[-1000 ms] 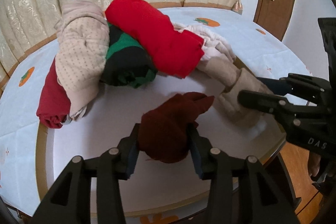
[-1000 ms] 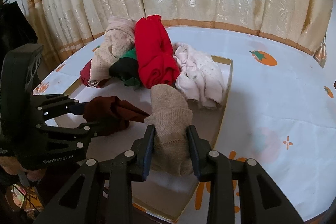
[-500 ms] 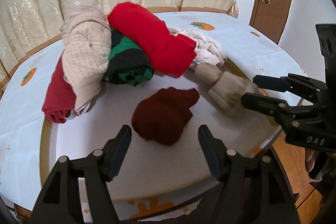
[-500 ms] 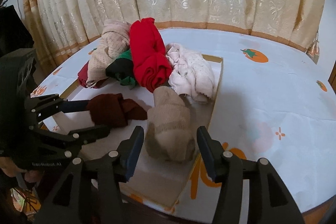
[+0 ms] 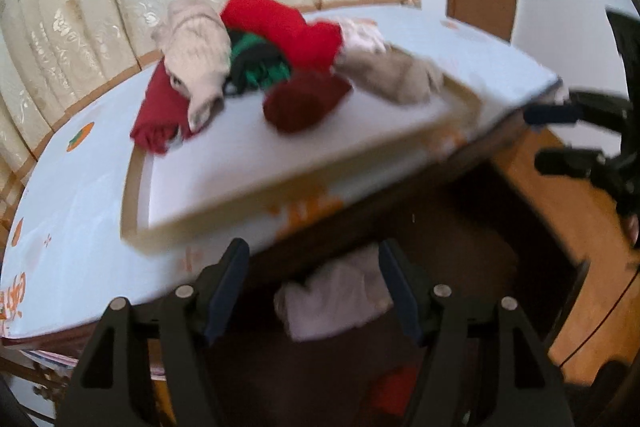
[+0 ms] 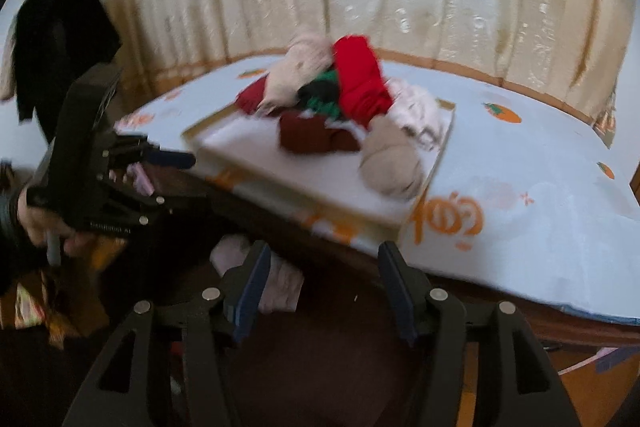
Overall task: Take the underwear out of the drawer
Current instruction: 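Lower both tools from the lid down into the open drawer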
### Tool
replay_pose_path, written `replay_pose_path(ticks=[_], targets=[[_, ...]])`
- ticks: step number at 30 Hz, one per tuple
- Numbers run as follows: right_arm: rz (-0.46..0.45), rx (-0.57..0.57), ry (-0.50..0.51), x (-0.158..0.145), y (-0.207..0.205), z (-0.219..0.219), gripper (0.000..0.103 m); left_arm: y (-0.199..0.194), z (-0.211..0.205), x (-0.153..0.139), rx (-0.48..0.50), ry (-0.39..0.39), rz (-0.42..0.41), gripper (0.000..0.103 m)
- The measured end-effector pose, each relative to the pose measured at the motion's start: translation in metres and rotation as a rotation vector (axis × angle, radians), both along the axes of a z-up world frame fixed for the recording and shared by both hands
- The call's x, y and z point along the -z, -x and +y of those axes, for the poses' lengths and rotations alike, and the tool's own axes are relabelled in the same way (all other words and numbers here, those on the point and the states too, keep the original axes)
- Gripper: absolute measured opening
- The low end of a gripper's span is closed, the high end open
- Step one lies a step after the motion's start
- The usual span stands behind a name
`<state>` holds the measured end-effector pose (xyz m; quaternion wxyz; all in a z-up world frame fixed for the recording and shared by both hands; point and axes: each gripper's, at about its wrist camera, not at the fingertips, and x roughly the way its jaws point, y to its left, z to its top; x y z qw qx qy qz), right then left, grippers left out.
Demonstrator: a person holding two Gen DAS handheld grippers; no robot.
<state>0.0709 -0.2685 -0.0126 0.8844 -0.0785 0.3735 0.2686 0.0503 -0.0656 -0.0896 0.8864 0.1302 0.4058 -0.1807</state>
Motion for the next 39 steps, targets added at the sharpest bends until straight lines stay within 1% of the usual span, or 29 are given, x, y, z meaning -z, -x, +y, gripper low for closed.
replay_pose_path(ticks=[4,7,9,12,14,17,19,23,29,33,36,37,39], targets=[[0.027,-0.090,0.050,0.019,0.018,0.015,0.059,0.022,0.007,0.021,0.051,-0.042,0.054,0.068],[0.070,-0.142,0.067,0.038,0.023,0.028,0.059,0.032,0.010,0.033,0.052,-0.073,0.073,0.068],[0.095,-0.174,0.089,0.051,0.024,0.038,0.059,0.033,0.014,0.042,0.045,-0.092,0.093,0.070],[0.102,-0.214,0.137,0.068,0.024,0.055,0.059,0.030,0.021,0.059,0.031,-0.103,0.146,0.070],[0.117,-0.247,0.145,0.076,0.021,0.064,0.059,0.030,0.023,0.068,0.045,-0.109,0.189,0.070],[0.147,-0.285,0.177,0.087,0.016,0.077,0.059,0.032,0.023,0.075,0.080,-0.116,0.217,0.070],[0.179,-0.326,0.193,0.094,0.016,0.084,0.059,0.032,0.025,0.078,0.087,-0.125,0.221,0.070],[0.203,-0.426,0.236,0.107,0.019,0.101,0.059,0.027,0.035,0.078,0.066,-0.122,0.237,0.070],[0.284,-0.542,0.253,0.120,0.013,0.125,0.059,0.029,0.052,0.077,0.042,-0.108,0.247,0.071],[0.384,-0.593,0.282,0.130,0.008,0.143,0.059,0.031,0.064,0.073,0.020,-0.095,0.239,0.071],[0.489,-0.608,0.336,0.143,0.009,0.159,0.059,0.032,0.074,0.067,0.000,-0.078,0.222,0.071],[0.495,-0.610,0.353,0.145,0.010,0.163,0.059,0.032,0.077,0.065,-0.007,-0.069,0.217,0.072],[0.538,-0.619,0.395,0.155,0.014,0.173,0.059,0.032,0.080,0.064,-0.016,-0.060,0.208,0.072]])
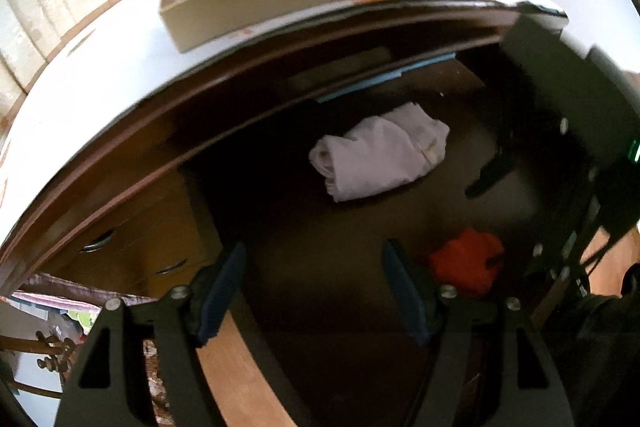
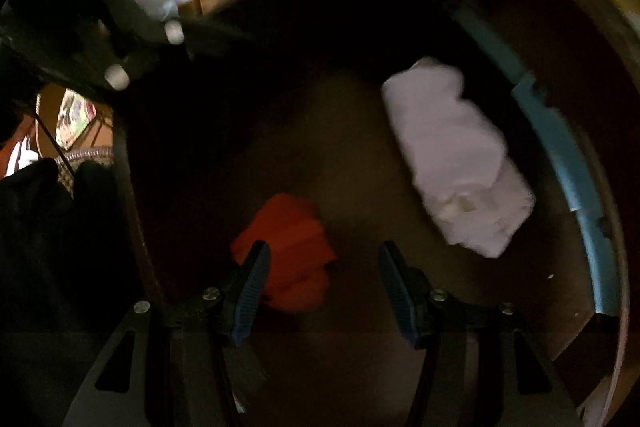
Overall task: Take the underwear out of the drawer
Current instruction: 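Lower both tools from the lid down into the open drawer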
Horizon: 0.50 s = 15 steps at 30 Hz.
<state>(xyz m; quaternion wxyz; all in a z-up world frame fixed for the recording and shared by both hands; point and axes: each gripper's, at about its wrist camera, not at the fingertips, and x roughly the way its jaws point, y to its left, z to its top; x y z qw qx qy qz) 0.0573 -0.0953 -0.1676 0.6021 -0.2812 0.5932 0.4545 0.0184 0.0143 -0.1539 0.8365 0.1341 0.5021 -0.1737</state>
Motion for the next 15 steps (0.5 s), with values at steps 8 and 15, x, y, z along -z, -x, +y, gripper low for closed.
replay_pose_path(ticks=[8,15], targets=[[0.109,0.004,0.059,0.022,0.004,0.019,0.058,0.001,0.010,0.002,-0.032,0.033,-0.002,0.072],[0.271,0.051,0.051,0.036,0.003,0.015,0.046,0.004,0.010,0.004,-0.037,0.041,0.006,0.072]])
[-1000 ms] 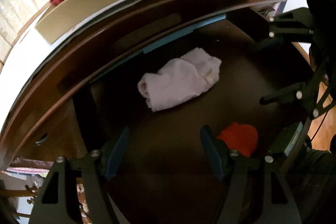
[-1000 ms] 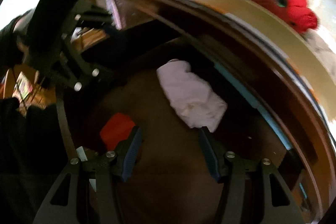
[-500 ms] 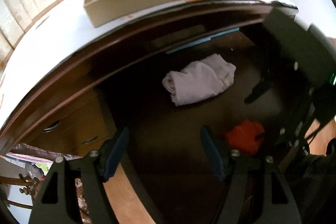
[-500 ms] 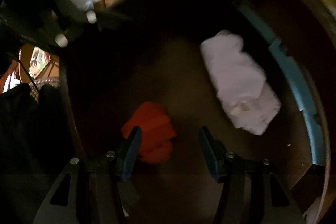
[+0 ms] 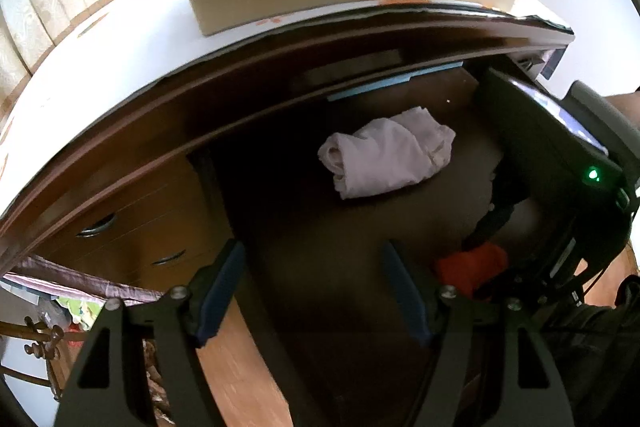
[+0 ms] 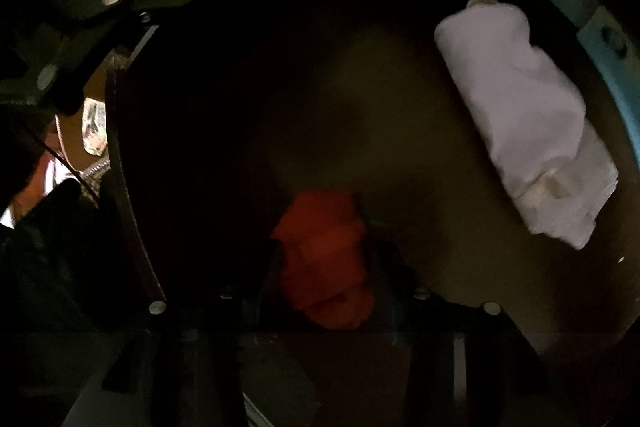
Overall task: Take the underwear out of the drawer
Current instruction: 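Lower both tools from the lid down into the open drawer, then grasp the red garment with the right gripper while the left reaches the white one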
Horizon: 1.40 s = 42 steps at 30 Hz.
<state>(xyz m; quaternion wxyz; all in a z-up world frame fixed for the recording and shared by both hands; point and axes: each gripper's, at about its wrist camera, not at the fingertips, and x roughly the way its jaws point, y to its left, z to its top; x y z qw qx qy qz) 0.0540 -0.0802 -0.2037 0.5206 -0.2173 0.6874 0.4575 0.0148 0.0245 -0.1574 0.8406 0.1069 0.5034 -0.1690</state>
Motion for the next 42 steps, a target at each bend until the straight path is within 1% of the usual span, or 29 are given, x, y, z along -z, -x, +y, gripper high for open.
replay_pose_path(ticks=[2,3,5,6,8,10,13,16,18,20,21,24,26,29,30,31,32,35,42], targets=[[0.022,0.016,-0.010,0.003,-0.001,-0.001,0.040,0.000,-0.003,0.000,0.002,0.000,0.001,0.072],[0.019,0.019,-0.015,0.003,0.000,-0.002,0.021,0.001,-0.005,-0.001,0.006,0.000,0.000,0.072],[-0.059,0.023,-0.007,0.000,0.005,-0.006,0.019,0.001,-0.010,-0.002,0.016,-0.003,-0.003,0.072],[-0.077,0.034,-0.014,-0.002,0.005,-0.009,0.018,0.001,-0.012,-0.003,0.021,-0.003,-0.005,0.072],[-0.142,0.054,-0.027,-0.011,0.007,-0.016,0.017,0.000,-0.017,-0.003,0.030,-0.004,-0.006,0.072],[-0.173,0.099,-0.053,-0.020,0.005,-0.026,0.017,-0.002,-0.024,-0.001,0.038,-0.007,-0.002,0.072],[-0.244,0.145,-0.060,-0.030,0.005,-0.043,0.017,-0.005,-0.037,0.003,0.058,-0.013,0.008,0.072],[-0.289,0.208,-0.075,-0.039,0.006,-0.062,0.017,-0.008,-0.053,0.006,0.102,-0.021,0.011,0.072],[-0.303,0.240,-0.085,-0.043,0.007,-0.072,0.017,-0.013,-0.065,0.010,0.124,-0.028,0.020,0.072],[-0.325,0.272,-0.091,-0.048,0.001,-0.083,0.017,-0.020,-0.077,0.015,0.152,-0.043,0.028,0.072],[-0.331,0.286,-0.095,-0.049,0.001,-0.088,0.017,-0.023,-0.081,0.016,0.158,-0.055,0.029,0.072],[-0.354,0.325,-0.101,-0.053,0.002,-0.100,0.017,-0.028,-0.097,0.019,0.217,-0.086,0.027,0.072],[-0.364,0.349,-0.110,-0.056,0.001,-0.107,0.017,-0.030,-0.108,0.023,0.251,-0.139,0.019,0.072],[-0.373,0.372,-0.116,-0.062,-0.008,-0.118,0.017,-0.030,-0.121,0.029,0.314,-0.186,0.009,0.072],[-0.374,0.380,-0.119,-0.057,-0.002,-0.109,0.017,-0.030,-0.125,0.032,0.333,-0.202,0.011,0.072],[-0.370,0.392,-0.126,-0.056,0.000,-0.110,0.017,-0.030,-0.130,0.037,0.359,-0.230,0.014,0.072],[-0.369,0.397,-0.127,-0.062,-0.014,-0.118,0.017,-0.030,-0.132,0.039,0.374,-0.239,0.010,0.072],[-0.369,0.411,-0.138,-0.062,-0.021,-0.126,0.017,-0.034,-0.137,0.047,0.419,-0.256,0.027,0.072],[-0.381,0.427,-0.167,-0.066,-0.021,-0.129,0.017,-0.041,-0.149,0.057,0.479,-0.297,0.020,0.072]])
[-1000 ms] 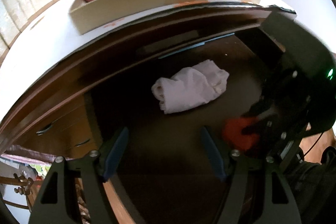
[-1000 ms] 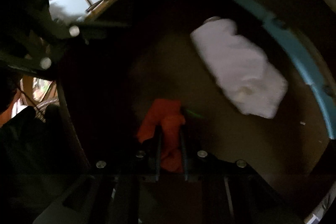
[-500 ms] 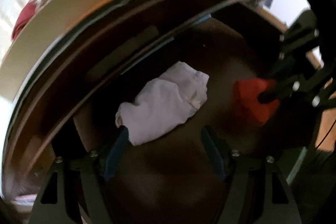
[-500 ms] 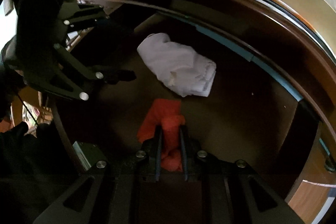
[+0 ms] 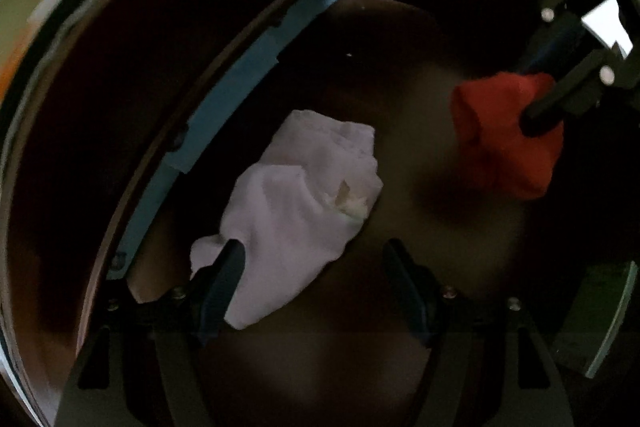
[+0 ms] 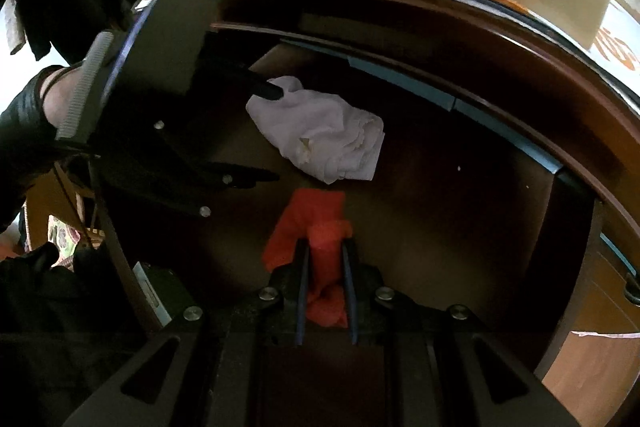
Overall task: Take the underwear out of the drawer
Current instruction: 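Grasp the red garment with the right gripper while the left reaches the white one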
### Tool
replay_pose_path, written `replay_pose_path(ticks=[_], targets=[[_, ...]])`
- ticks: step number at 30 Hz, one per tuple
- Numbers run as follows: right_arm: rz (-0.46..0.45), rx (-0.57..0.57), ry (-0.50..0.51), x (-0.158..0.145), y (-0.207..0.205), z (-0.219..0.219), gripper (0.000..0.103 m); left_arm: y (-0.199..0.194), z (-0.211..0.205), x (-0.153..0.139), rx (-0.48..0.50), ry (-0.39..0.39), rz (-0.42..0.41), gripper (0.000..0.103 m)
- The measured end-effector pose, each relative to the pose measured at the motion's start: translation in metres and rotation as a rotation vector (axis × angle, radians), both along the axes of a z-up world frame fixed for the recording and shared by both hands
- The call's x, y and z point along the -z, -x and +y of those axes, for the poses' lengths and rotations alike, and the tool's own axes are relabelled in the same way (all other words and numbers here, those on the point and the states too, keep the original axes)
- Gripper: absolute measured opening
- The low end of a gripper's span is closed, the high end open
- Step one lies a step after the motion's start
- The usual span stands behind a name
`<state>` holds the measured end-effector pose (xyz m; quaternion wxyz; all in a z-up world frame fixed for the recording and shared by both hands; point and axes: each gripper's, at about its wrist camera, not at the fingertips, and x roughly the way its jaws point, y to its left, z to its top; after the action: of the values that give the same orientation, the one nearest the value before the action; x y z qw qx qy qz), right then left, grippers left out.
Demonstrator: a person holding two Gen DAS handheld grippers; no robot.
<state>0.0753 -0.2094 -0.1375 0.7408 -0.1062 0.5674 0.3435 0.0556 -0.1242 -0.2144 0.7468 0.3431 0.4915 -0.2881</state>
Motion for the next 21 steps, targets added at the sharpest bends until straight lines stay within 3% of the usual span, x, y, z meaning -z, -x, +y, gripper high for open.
replay_pose_path(ticks=[18,21], targets=[[0.000,0.020,-0.003,0.000,0.003,-0.006,0.017,-0.001,-0.006,0.018,0.022,-0.009,-0.001,0.072],[0.000,0.026,-0.006,0.001,0.002,-0.006,0.017,-0.002,-0.005,0.018,0.009,0.000,-0.002,0.063]])
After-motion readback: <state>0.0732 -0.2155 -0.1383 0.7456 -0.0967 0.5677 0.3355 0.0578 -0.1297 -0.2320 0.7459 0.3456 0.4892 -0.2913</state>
